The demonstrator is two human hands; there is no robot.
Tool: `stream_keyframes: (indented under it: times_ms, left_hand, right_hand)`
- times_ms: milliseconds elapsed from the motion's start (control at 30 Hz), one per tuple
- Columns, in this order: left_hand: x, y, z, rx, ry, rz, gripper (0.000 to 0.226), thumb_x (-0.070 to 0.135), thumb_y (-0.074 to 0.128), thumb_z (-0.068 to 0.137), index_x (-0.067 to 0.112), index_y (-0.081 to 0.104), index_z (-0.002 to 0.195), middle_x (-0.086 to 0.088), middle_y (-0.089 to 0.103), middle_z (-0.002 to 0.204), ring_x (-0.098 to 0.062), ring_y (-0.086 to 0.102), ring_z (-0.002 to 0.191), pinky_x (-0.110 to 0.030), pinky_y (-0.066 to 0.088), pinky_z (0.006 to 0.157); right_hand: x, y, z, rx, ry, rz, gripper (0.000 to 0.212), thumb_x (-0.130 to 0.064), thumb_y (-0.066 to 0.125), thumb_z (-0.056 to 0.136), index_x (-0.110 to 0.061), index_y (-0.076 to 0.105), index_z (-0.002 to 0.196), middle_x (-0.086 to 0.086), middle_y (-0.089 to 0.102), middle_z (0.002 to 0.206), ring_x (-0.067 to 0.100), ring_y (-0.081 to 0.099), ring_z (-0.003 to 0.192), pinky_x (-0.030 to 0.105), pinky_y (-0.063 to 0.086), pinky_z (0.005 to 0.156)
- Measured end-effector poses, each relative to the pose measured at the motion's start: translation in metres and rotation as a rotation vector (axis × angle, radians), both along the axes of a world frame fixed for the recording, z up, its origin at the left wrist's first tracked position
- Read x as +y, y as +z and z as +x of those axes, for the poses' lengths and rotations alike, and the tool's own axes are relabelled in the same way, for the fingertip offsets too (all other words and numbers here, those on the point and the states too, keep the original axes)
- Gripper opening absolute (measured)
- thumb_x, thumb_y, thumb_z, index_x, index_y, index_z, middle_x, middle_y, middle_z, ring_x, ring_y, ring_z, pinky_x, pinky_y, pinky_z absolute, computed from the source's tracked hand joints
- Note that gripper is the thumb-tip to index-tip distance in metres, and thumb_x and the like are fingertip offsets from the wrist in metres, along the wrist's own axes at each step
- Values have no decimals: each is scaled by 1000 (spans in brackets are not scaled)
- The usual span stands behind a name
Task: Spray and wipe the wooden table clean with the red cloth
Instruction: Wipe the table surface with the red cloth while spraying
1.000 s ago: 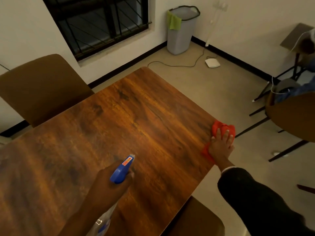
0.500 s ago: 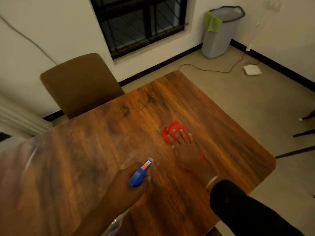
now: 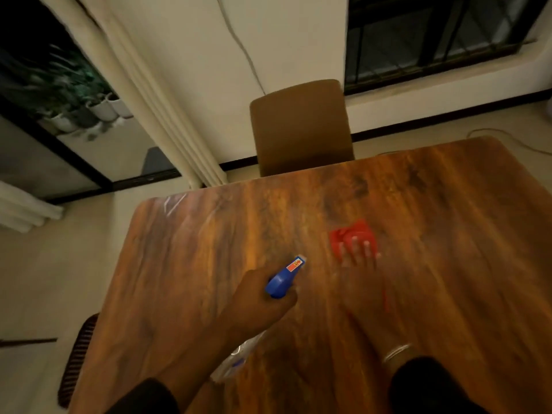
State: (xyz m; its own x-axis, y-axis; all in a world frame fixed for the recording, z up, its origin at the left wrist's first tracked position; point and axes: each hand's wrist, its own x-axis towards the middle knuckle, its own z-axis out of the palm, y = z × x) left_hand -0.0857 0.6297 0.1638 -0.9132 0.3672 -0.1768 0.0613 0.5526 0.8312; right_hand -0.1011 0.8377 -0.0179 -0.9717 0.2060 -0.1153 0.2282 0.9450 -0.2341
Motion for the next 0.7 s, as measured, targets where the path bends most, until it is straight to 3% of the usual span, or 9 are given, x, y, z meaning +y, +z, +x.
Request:
stream_keyframes:
  times_ms: [67,133,200,267,367,500,567,633,700]
  left_hand:
    - [-23,5,4,-4,53,-14,18,20,66,80,32,58,70,10,53,56,0,45,49,-15,35,52]
    - [-48,8,8,4,76,-48,34,12,67,85,43,62,71,16,60,58,5,52,50,-6,37,51]
    - [-78,6,8,-15,128,-95,30,14,70,88,40,63,74,12,62,60,4,57,56,-8,42,55]
    - [-107,10,4,-57,149,-160,18,22,68,90,31,59,77,11,57,63,2,58,62,-8,43,59]
    - [-161,14,-10,-52,134,-303,14,24,64,93,34,58,85,17,55,73,25,55,78,7,37,71]
    - [-235,8,-32,-250,202,-366,37,26,56,98,6,52,129,-15,61,126,-23,57,120,-39,40,109]
    - [-271,6,-40,-147,249,-333,23,22,62,94,10,60,113,-13,68,102,-24,66,95,-44,52,92]
    - [-305,2,-45,-37,287,-262,8,17,67,90,21,61,92,-4,65,77,-13,62,66,-29,55,69]
    - [-339,-2,-47,-50,303,-252,12,19,67,90,27,59,88,-2,65,74,-10,62,64,-20,50,63]
  right_hand:
    - [-78,4,16,42,242,-128,57,-38,25,108,-24,35,163,7,11,172,34,-2,161,58,19,126]
    - [-148,4,40,110,417,-223,65,-38,-2,111,-16,31,162,10,24,171,27,-6,160,47,16,125]
    - [-171,-2,43,58,581,-146,85,-44,-17,105,-15,45,155,12,46,161,27,21,158,41,1,123]
    - [-175,-4,28,-35,642,-52,61,-39,14,110,-22,62,144,9,59,151,31,51,143,45,-2,125]
    - [-167,-9,-31,-30,557,85,58,-42,27,105,-33,38,160,7,27,171,33,26,157,54,-3,128]
    - [-220,4,-81,-11,227,6,69,-38,17,95,-28,37,160,10,26,171,39,23,158,64,17,125]
    - [-279,5,-87,-2,361,-43,68,-38,20,95,-29,42,159,9,29,170,40,26,157,63,21,124]
    - [-329,0,-78,-46,614,-20,66,-41,24,95,-30,48,156,7,34,168,38,33,154,56,21,125]
    - [-355,-5,-80,-18,676,-46,62,-40,30,95,-30,57,149,6,43,163,36,44,148,54,24,118]
